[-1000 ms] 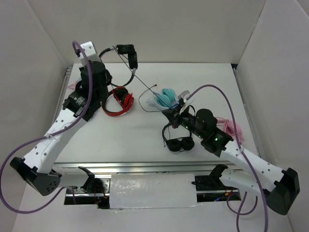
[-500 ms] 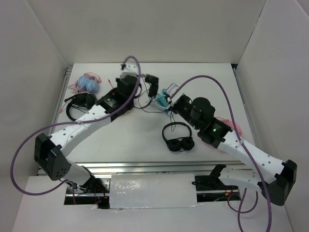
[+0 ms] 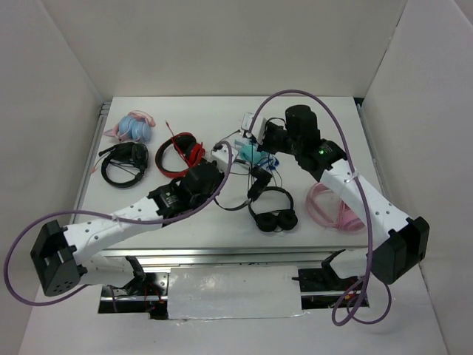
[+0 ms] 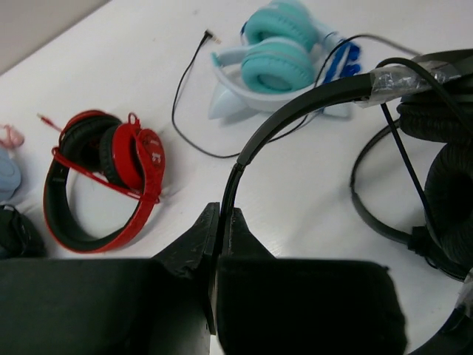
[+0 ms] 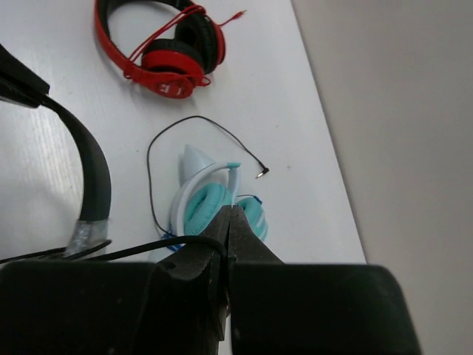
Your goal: Wrap the headphones
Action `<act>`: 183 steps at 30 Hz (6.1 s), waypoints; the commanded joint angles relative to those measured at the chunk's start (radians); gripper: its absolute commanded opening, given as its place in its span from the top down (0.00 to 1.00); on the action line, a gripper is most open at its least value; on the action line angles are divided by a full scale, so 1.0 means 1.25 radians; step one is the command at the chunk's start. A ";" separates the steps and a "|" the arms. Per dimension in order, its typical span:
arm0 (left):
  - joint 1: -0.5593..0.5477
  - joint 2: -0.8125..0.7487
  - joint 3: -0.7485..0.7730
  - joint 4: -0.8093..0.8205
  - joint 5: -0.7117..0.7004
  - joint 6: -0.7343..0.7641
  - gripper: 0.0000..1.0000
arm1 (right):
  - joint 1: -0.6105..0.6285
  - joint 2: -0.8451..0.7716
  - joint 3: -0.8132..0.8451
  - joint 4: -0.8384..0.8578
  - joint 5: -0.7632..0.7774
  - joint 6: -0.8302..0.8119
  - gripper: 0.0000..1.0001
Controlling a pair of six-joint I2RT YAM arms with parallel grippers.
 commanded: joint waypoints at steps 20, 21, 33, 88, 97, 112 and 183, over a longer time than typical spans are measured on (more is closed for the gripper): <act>-0.025 -0.234 0.110 -0.002 0.196 0.000 1.00 | -0.115 0.061 -0.053 0.127 -0.460 0.122 0.71; -0.025 -0.239 0.116 -0.001 0.200 -0.005 1.00 | -0.112 0.070 -0.058 0.167 -0.475 0.139 0.65; -0.015 -0.229 0.346 -0.063 0.156 -0.083 1.00 | -0.012 0.175 -0.156 0.619 -0.495 0.492 0.47; 0.701 0.073 0.433 -0.129 0.143 -0.250 1.00 | 0.287 -0.489 -0.482 0.354 0.808 0.478 1.00; 0.628 0.129 0.336 -0.147 -0.004 -0.208 1.00 | 0.327 -0.477 -0.396 0.523 0.833 0.232 1.00; 0.271 0.092 0.026 0.002 -0.042 -0.037 1.00 | 0.117 -0.215 -0.004 0.390 0.418 0.107 1.00; 0.520 -0.035 0.409 -0.109 0.143 -0.221 1.00 | 0.219 -0.349 -0.529 0.407 0.492 0.592 1.00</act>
